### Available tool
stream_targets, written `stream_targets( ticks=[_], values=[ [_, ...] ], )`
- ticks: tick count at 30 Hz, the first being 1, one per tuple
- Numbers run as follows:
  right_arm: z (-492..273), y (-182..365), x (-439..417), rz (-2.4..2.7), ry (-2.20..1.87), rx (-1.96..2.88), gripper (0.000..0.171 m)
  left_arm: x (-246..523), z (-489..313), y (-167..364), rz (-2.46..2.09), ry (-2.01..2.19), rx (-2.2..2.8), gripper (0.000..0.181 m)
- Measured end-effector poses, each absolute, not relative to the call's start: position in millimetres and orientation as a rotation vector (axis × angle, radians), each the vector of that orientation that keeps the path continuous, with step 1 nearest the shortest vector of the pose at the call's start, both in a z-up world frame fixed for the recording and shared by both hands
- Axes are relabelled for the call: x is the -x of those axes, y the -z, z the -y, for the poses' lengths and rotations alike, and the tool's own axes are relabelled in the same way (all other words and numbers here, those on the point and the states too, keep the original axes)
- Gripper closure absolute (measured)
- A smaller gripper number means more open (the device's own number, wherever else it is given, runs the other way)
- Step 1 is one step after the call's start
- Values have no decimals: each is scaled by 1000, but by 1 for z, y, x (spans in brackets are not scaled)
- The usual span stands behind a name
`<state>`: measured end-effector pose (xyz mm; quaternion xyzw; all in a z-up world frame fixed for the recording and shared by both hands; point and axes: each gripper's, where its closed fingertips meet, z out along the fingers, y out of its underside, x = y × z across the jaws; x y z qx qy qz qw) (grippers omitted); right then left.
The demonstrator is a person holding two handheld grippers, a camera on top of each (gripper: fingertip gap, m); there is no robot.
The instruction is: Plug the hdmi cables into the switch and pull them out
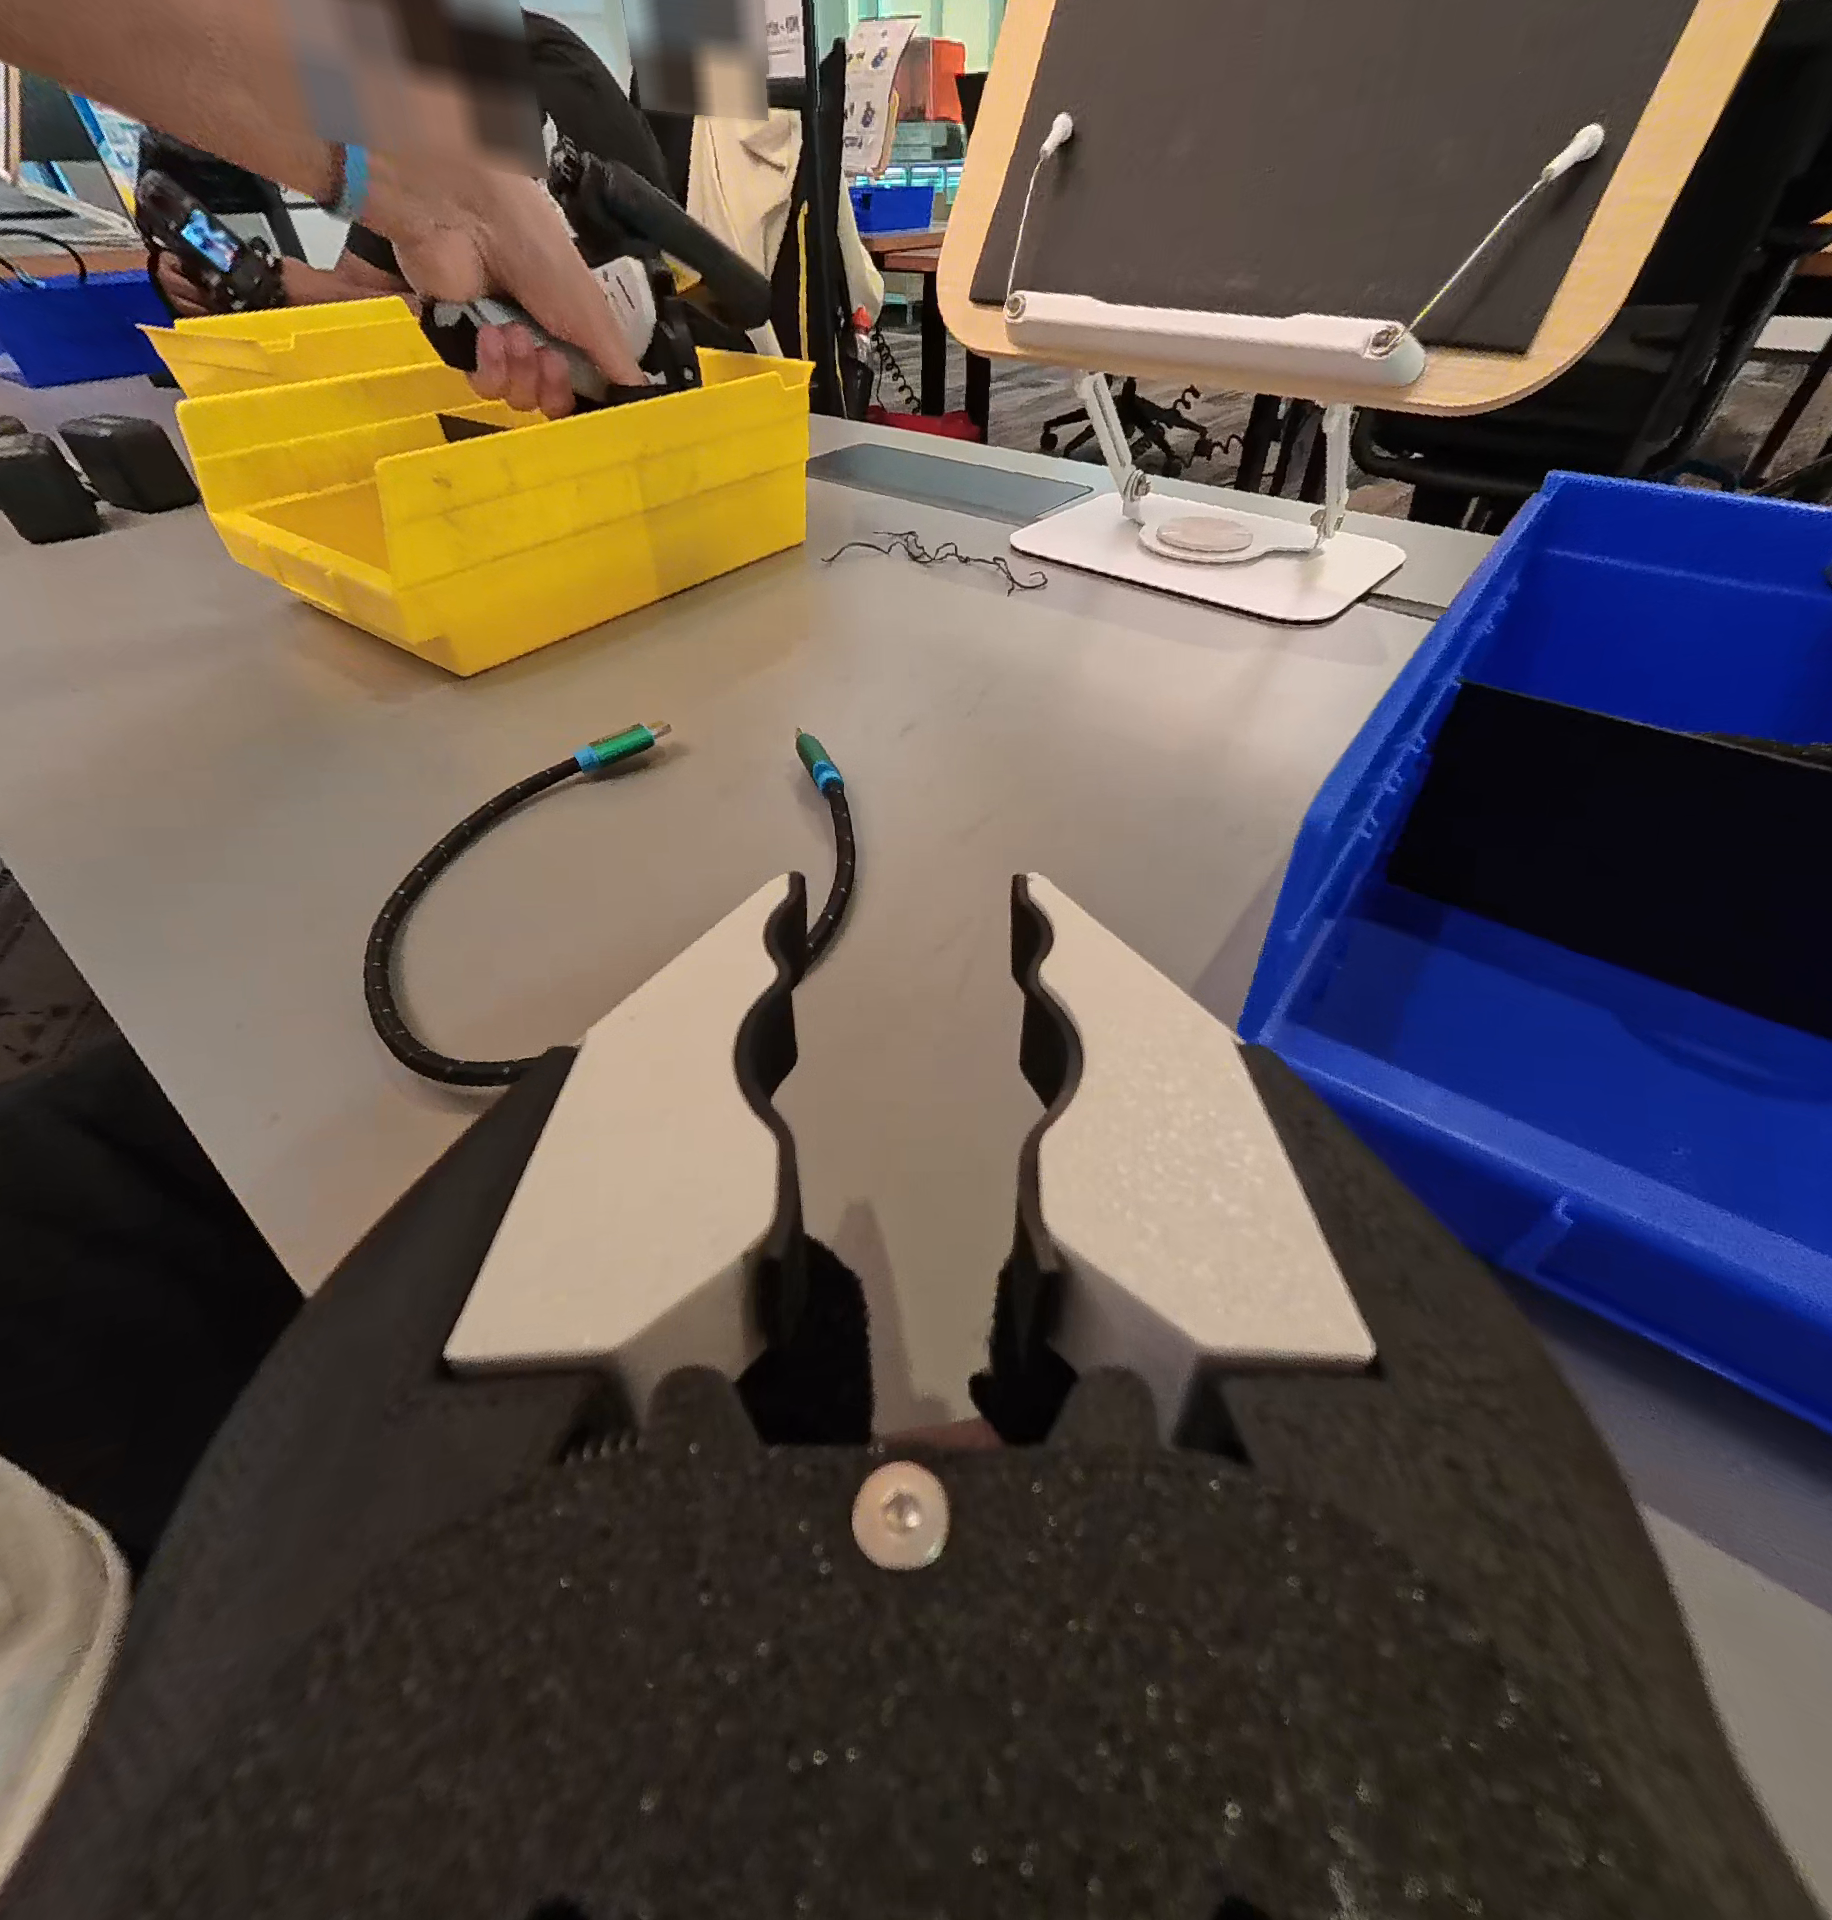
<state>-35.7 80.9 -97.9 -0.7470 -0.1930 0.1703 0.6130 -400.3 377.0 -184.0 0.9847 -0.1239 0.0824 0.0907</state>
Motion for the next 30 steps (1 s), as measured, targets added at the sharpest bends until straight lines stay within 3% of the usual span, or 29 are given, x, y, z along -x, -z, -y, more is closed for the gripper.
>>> stream_targets(
  ticks=[8, 9, 10, 11, 20, 23, 24, 27, 30],
  values=[
    [-75, 95, 35, 449, -388, 1712, 133, 415, -378, 181, 332, -400, -3023, 151],
    [-75, 95, 36, 450, -389, 1712, 133, 416, -379, 180, 347, -401, -3032, 158],
    [-75, 95, 37, 454, -389, 1712, 133, 423, -381, 179, 390, -355, -3047, 177],
    [-75, 96, 38, 459, -388, 1714, 133, 425, -382, 178, 455, -345, -3065, 181],
    [-76, 97, 43, 478, -381, 1715, 133, 387, -379, 159, 513, -785, -3018, 181],
    [-75, 97, 42, 477, -377, 1718, 133, 380, -386, 138, 783, -810, -3024, 181],
    [-75, 97, 41, 477, -375, 1718, 133, 380, -387, 135, 952, -746, -3008, 177],
    [-74, 97, 40, 474, -379, 1717, 133, 391, -395, 131, 1486, -409, -2953, 141],
    [-75, 99, 37, 470, -374, 1725, 133, 395, -393, 137, 1881, -241, -2788, 125]
  ],
)
